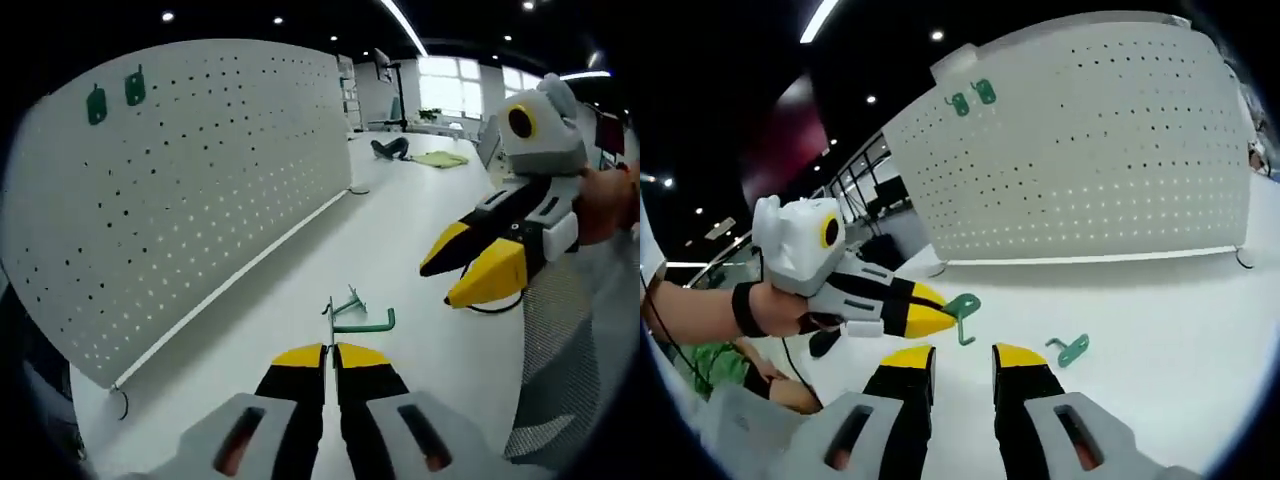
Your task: Insert the hook assembly into the mounting plate slot until the hook locks in place.
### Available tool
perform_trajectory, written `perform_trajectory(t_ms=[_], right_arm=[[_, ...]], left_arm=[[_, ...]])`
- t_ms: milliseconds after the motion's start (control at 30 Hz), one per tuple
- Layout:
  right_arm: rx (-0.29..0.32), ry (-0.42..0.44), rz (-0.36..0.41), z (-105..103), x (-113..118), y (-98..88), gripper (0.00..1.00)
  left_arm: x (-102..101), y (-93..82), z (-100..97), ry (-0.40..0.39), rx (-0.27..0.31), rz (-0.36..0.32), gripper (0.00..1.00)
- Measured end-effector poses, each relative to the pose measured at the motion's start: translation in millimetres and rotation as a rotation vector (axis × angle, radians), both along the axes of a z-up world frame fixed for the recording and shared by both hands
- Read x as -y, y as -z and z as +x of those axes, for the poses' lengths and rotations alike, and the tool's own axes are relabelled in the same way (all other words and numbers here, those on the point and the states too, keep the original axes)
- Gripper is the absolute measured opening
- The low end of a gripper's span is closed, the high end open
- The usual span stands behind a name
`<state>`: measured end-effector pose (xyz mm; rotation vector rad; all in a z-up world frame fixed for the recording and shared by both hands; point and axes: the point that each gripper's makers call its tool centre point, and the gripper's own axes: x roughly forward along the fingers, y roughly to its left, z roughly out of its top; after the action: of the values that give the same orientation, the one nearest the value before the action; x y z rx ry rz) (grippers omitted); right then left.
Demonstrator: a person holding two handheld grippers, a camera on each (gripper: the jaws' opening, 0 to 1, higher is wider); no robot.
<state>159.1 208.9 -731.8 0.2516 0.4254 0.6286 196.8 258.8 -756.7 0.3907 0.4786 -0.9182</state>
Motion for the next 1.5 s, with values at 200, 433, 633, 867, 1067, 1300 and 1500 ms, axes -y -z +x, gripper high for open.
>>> perform_trajectory(t_ms=[200, 433, 633, 867, 1067, 1300, 1500], right_arm=[[0.026, 0.012, 0.075, -5.4, -1.1, -13.6, 0.22], [0.052, 0.001, 0.111, -14.8, -8.8, -25.8, 0.22], [0.061, 0.008, 0.171, -18.3, -8.9, -36.8, 0.19], [0.075, 0.003, 0.270, -25.6, -12.8, -51.5, 0.14], [0.049, -0.009, 0.323, -29.4, -17.2, -55.1, 0.08], [0.024, -0.032, 0.354, -32.4, -23.0, -55.0, 0.02], [-0.008, -0.036, 0.357, -30.2, -23.8, -56.7, 0.02]], left_arm=[[6.5, -16.1, -17.5, -0.046, 0.012, -0.069, 0.03], [19.2, -33.3, -38.2, -0.101, 0.017, -0.192, 0.03], [21.9, -41.6, -47.1, -0.128, 0.031, -0.253, 0.03], [20.0, -60.8, -58.0, -0.173, 0.040, -0.384, 0.03], [17.6, -65.9, -64.9, -0.186, 0.038, -0.430, 0.03], [16.9, -69.6, -68.4, -0.186, 0.055, -0.457, 0.03], [17.8, -70.1, -65.9, -0.183, 0.061, -0.456, 0.04]])
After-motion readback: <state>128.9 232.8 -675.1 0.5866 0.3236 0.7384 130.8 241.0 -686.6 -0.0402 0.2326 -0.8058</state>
